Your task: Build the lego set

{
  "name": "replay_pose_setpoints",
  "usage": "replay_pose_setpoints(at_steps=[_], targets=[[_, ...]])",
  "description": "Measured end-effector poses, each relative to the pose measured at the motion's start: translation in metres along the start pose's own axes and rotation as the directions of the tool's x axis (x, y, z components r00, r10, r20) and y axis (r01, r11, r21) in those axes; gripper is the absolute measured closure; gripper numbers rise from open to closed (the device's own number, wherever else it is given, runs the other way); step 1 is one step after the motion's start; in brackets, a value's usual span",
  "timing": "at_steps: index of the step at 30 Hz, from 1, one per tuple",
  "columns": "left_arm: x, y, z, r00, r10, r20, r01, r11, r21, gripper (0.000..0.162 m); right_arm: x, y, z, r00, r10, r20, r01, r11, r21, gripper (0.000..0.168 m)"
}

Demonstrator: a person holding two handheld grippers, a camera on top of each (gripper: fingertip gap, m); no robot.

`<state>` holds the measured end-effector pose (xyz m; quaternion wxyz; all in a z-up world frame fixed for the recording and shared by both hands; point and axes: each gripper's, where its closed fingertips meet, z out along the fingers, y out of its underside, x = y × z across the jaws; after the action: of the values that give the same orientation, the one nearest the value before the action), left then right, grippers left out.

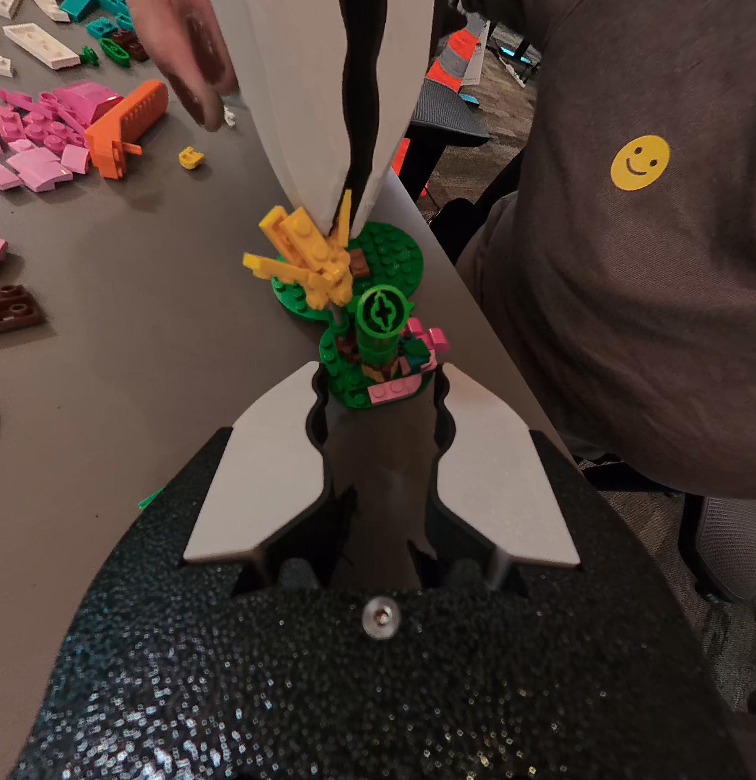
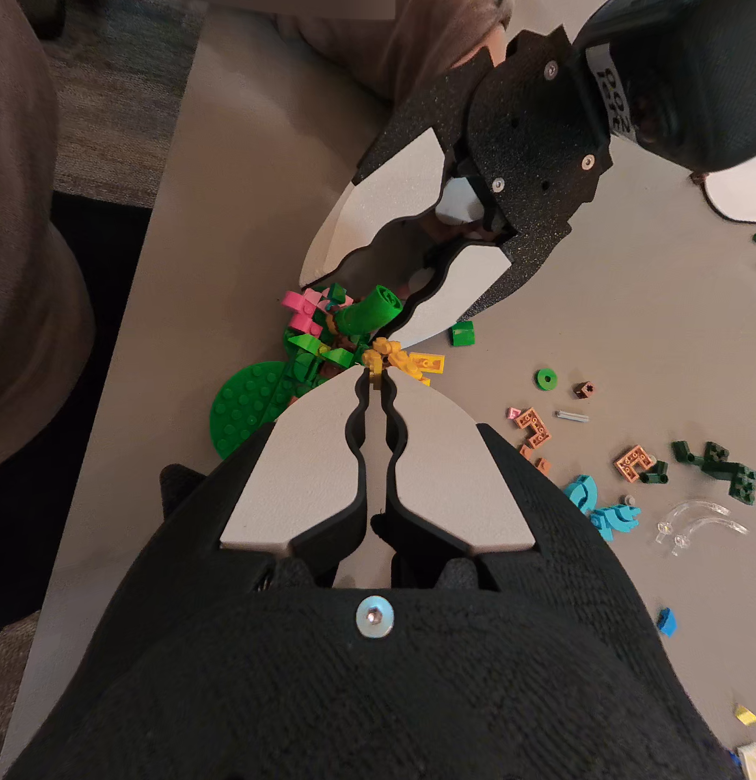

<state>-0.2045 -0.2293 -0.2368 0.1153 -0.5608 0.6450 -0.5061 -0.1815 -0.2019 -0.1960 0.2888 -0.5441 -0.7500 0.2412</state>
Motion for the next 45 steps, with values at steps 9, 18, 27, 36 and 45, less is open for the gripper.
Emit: replay_pose_setpoints(at_steps=[9, 18, 27, 36, 45], targets=[[0.0, -0.001, -0.001, 1.0, -0.002, -0.002, 0.002, 1.0, 0.005, 0.113, -0.003, 0.0, 0.005, 0.997, -0.049, 0.06, 0.053, 0.996, -0.075, 0.165], [0.0, 0.005, 0.004, 1.0, 0.017, 0.008, -0.017, 0.999, -0.046, 0.113, -0.006, 0.001, 0.012, 0.977, -0.191, 0.093, 0.205, 0.962, -0.178, 0.165], [-0.002, 0.007, 0.005, 0.999, 0.035, 0.035, -0.033, 0.997, -0.063, 0.113, -0.008, 0.002, 0.013, 0.954, -0.288, 0.088, 0.301, 0.91, -0.285, 0.165], [-0.005, 0.009, 0.007, 0.995, 0.065, 0.082, -0.058, 0.995, -0.086, 0.114, -0.007, 0.004, 0.015, 0.96, -0.276, 0.049, 0.274, 0.891, -0.362, 0.165], [-0.011, 0.011, 0.009, 0.982, 0.124, 0.14, -0.108, 0.987, -0.12, 0.114, -0.006, 0.008, 0.015, 0.966, -0.257, -0.006, 0.237, 0.9, -0.367, 0.164]])
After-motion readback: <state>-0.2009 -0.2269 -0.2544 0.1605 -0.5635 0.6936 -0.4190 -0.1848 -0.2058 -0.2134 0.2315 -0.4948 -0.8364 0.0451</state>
